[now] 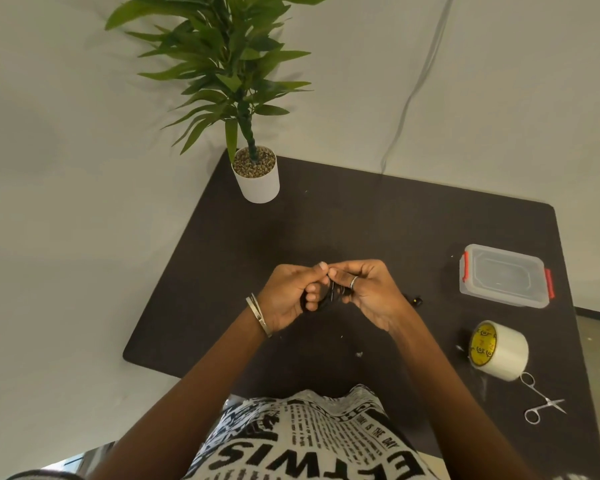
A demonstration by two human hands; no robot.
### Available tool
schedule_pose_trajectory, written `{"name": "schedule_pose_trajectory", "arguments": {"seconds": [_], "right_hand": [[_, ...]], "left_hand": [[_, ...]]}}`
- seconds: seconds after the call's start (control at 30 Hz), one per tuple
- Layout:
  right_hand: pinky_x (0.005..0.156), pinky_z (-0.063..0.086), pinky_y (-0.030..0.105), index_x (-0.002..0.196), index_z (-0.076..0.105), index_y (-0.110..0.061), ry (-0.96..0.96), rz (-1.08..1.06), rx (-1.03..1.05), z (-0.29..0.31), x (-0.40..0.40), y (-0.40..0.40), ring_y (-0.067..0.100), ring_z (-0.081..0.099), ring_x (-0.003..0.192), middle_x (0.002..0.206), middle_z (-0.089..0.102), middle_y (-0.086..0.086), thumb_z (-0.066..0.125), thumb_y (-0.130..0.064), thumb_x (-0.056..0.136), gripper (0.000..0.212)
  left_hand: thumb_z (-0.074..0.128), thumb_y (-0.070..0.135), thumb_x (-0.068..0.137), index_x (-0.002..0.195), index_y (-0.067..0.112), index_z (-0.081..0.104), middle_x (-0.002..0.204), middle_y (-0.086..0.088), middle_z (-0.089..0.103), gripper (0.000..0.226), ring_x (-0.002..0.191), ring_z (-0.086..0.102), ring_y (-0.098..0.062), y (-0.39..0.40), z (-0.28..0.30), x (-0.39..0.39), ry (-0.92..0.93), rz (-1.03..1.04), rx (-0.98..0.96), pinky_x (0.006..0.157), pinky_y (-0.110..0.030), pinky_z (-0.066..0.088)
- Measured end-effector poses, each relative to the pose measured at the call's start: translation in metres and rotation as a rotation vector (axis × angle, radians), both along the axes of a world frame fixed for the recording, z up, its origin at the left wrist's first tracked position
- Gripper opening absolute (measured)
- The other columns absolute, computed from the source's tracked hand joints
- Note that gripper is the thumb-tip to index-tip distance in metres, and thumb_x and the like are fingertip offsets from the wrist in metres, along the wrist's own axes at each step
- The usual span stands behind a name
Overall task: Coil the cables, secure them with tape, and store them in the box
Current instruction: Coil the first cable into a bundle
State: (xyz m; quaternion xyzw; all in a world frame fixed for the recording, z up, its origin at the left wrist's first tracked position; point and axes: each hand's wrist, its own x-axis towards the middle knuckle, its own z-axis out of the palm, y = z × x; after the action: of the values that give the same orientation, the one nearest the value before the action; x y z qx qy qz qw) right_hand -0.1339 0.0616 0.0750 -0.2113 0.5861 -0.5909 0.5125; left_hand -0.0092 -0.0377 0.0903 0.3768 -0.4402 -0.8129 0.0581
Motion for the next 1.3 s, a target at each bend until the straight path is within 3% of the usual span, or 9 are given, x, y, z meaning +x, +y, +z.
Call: {"name": "schedule_pose_trajectory", "arguments": {"seconds": [0.23,0.33,0.47,0.6,0.7,0.8,1.0,1.17,1.3], "right_hand": [[0.064,0.047,0.034,0.099,0.072,0.000,-0.065,-0.014,0.021,-0.010,-0.004,0.009,0.033,0.062,0.082,0.096,0.067,0.029,0.061,-0.011,0.089,0.018],[0.086,0.047,0.052,0.104,0.069,0.002,-0.226,-0.033,-0.041,-0.014,-0.011,0.013,0.039,0.060,0.097,0.102,0.065,0.028,0.051,-0.013,0.094,0.025],[0.075,0.055,0.035,0.103,0.066,0.001,-0.129,-0.045,-0.096,-0.016,-0.012,0.010,0.025,0.065,0.087,0.094,0.068,0.016,0.051,0.004,0.091,0.019],[0.068,0.056,0.034,0.091,0.068,0.000,0.080,-0.153,-0.053,-0.018,0.000,0.002,0.022,0.068,0.077,0.086,0.070,0.014,0.054,0.016,0.085,0.022],[0.071,0.055,0.036,0.085,0.071,0.000,0.022,-0.126,-0.036,-0.013,0.009,0.001,0.022,0.069,0.078,0.083,0.071,0.015,0.048,-0.005,0.097,0.027],[0.084,0.055,0.041,0.101,0.063,0.014,-0.142,-0.026,-0.015,-0.008,0.009,0.003,0.030,0.067,0.092,0.098,0.067,0.024,0.039,-0.038,0.099,0.057],[0.084,0.056,0.040,0.101,0.068,0.005,0.028,0.069,-0.056,-0.007,0.008,0.005,0.032,0.069,0.091,0.095,0.070,0.022,0.061,0.009,0.083,0.019],[0.078,0.056,0.038,0.101,0.068,0.006,0.023,-0.138,-0.045,-0.007,0.017,0.000,0.031,0.069,0.085,0.092,0.071,0.022,0.060,0.012,0.083,0.021],[0.079,0.057,0.044,0.095,0.071,-0.003,0.128,-0.084,-0.038,-0.003,0.018,-0.001,0.031,0.068,0.084,0.087,0.071,0.018,0.065,0.006,0.082,0.017]], "left_hand": [[0.061,0.009,0.089,0.077,0.000,0.066,0.055,-0.006,0.057,0.015,0.046,0.055,-0.012,0.008,-0.010,-0.004,-0.114,0.088,-0.434,0.045,-0.024,0.050],[0.060,0.011,0.090,0.077,0.005,0.067,0.056,-0.005,0.058,0.016,0.049,0.057,-0.014,0.011,-0.008,-0.007,-0.121,0.114,-0.312,0.048,-0.026,0.052],[0.057,0.010,0.092,0.080,0.003,0.064,0.059,-0.005,0.057,0.016,0.047,0.057,-0.012,0.017,0.000,-0.011,-0.075,0.175,-0.063,0.049,-0.028,0.056],[0.056,0.013,0.093,0.078,0.007,0.062,0.055,-0.002,0.057,0.017,0.045,0.056,-0.011,0.017,0.002,-0.013,-0.089,0.226,0.010,0.052,-0.032,0.058],[0.057,0.017,0.093,0.079,0.007,0.062,0.060,-0.002,0.056,0.018,0.047,0.054,-0.009,0.015,-0.001,-0.012,-0.129,0.251,-0.033,0.058,-0.036,0.059],[0.059,0.019,0.091,0.080,0.009,0.064,0.062,-0.002,0.054,0.016,0.049,0.051,-0.008,0.014,-0.006,-0.011,-0.164,0.267,-0.109,0.060,-0.038,0.059],[0.063,0.018,0.089,0.080,0.009,0.067,0.062,-0.006,0.056,0.014,0.051,0.059,-0.013,0.015,-0.005,-0.010,-0.183,0.258,-0.147,0.069,-0.049,0.058],[0.060,0.018,0.091,0.082,0.006,0.064,0.059,-0.006,0.053,0.016,0.046,0.055,-0.010,0.014,-0.002,-0.015,-0.182,0.274,-0.140,0.065,-0.043,0.059],[0.061,0.020,0.091,0.084,0.006,0.066,0.068,-0.008,0.063,0.016,0.059,0.062,-0.017,0.012,-0.002,-0.019,-0.177,0.262,-0.155,0.067,-0.049,0.059]]}}
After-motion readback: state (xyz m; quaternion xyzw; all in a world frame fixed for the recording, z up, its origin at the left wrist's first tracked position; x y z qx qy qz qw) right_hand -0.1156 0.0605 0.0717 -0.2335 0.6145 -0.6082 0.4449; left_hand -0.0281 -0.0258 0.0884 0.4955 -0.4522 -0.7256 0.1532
